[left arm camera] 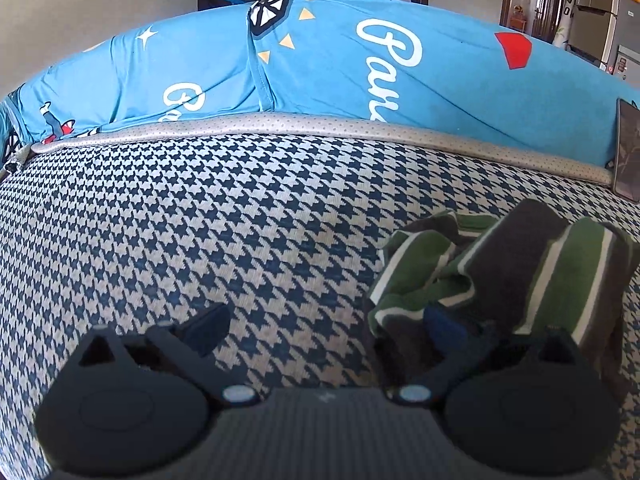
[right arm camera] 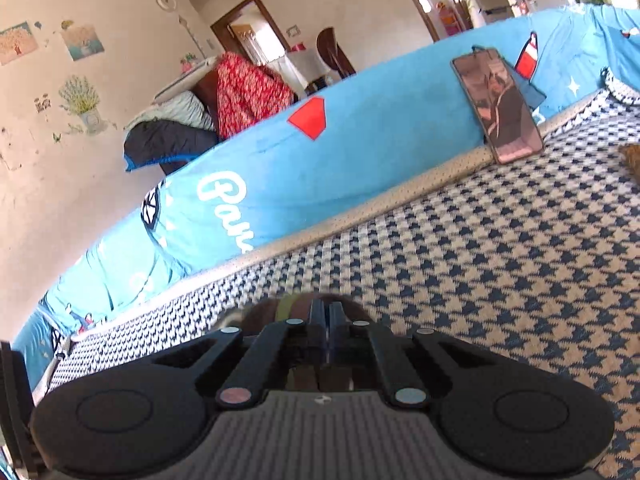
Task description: Fold clothes
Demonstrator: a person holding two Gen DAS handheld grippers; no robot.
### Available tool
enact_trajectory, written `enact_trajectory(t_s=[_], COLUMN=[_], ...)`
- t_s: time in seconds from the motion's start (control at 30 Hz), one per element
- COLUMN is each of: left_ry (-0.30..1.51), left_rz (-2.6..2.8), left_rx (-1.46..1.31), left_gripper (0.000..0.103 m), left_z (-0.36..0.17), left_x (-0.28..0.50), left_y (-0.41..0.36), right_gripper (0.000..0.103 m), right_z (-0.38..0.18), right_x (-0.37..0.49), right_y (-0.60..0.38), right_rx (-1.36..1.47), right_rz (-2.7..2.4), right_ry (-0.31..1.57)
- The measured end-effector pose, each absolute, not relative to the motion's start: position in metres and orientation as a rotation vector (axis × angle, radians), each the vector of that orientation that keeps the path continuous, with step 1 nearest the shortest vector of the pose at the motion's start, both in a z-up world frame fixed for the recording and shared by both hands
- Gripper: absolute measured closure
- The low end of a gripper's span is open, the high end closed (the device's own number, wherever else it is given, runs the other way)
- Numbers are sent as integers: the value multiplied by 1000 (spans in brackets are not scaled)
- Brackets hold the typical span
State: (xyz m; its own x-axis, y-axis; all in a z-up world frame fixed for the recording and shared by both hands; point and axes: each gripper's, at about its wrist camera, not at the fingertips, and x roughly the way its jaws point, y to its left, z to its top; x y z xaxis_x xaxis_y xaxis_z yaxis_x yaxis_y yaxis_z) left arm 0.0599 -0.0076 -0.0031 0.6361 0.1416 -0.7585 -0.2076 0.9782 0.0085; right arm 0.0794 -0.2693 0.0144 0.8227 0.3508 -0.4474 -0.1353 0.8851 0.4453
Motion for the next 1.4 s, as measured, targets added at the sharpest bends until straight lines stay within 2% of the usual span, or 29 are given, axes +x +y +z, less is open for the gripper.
enact_trajectory(t_s=[0.1, 0.47, 0.57, 0.67, 0.8, 0.87, 1.0, 1.1, 1.2, 1.37, 1.4], left_ry=[852, 782, 786, 780, 786, 792, 787, 789, 794, 793, 794], left_rz=[159, 166, 200, 238, 272, 284, 298, 311, 320, 321, 321], left_rx=[-69, -100, -136, -154, -168, -169, -174, -192, -210, -211, -213], left_gripper=[0, 0, 0, 0, 0, 0, 0, 0, 0, 0, 0], left_z=[0, 19, 19, 20, 19, 19, 20, 20, 19, 20, 21], left_x=[56, 51, 51, 50, 51, 51, 50, 50, 49, 48, 48], left_y=[-14, -6, 5, 12, 23, 26, 33, 40, 46, 50, 51], right_gripper=[99, 97, 94, 85, 67, 64, 45, 43, 30, 33, 47], right_z=[26, 25, 28, 30, 24, 21, 15, 9, 0, -17, -18], right_x=[84, 68, 59, 49, 39, 34, 24, 20, 20, 23, 24], right_y=[-276, -262, -259, -253, -229, -217, -192, -174, -157, -134, -131], right_rx=[417, 330, 322, 303, 229, 190, 112, 55, -5, -118, -136], right_rz=[222, 340, 383, 432, 506, 543, 616, 651, 651, 571, 539], right_ry=[516, 582, 581, 578, 600, 611, 633, 642, 644, 608, 600])
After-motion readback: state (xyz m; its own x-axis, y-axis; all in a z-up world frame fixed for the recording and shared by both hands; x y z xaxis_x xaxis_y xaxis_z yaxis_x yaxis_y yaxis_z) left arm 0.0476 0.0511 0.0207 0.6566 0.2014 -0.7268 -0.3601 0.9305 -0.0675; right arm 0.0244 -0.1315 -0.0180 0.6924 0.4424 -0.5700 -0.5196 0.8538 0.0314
